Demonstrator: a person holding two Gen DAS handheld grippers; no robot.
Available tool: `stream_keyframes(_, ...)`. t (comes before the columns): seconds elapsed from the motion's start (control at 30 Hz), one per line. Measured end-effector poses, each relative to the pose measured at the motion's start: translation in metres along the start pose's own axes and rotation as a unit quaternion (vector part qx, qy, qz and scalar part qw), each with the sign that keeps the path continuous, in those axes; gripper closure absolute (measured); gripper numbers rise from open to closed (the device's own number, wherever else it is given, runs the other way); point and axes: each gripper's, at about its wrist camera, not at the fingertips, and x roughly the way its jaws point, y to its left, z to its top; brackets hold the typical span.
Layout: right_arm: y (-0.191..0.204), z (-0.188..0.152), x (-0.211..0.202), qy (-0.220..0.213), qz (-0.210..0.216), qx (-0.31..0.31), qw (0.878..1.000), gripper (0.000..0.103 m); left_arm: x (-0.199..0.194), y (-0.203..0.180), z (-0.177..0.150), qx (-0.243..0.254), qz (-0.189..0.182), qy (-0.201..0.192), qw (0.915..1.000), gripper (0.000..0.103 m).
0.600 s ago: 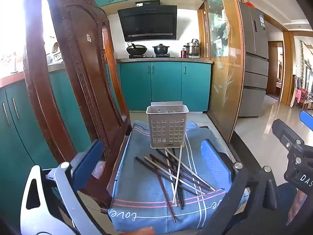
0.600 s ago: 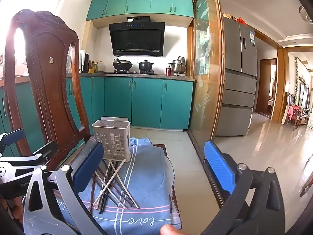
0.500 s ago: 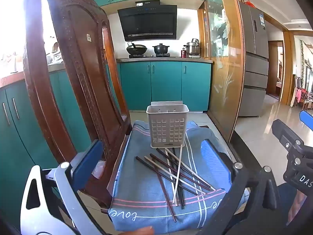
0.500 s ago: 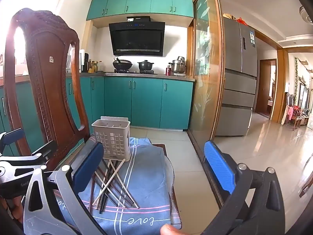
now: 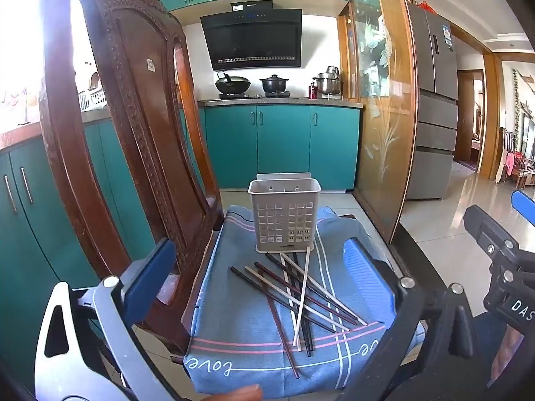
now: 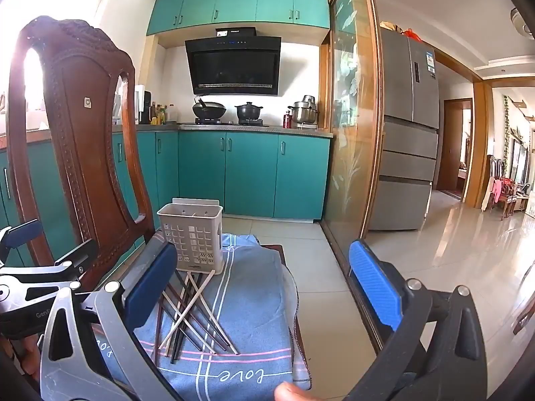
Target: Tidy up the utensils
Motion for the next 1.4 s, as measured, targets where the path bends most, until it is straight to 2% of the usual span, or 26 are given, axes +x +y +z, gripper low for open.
stream_keyframes(1.4, -0.0053, 0.0043, -0.0051, -0.008, -0.006, 0.000, 1.000, 0.003, -0.0036, -0.0036, 0.0002, -0.004, -0.007, -0.011, 0.9999, 0.003)
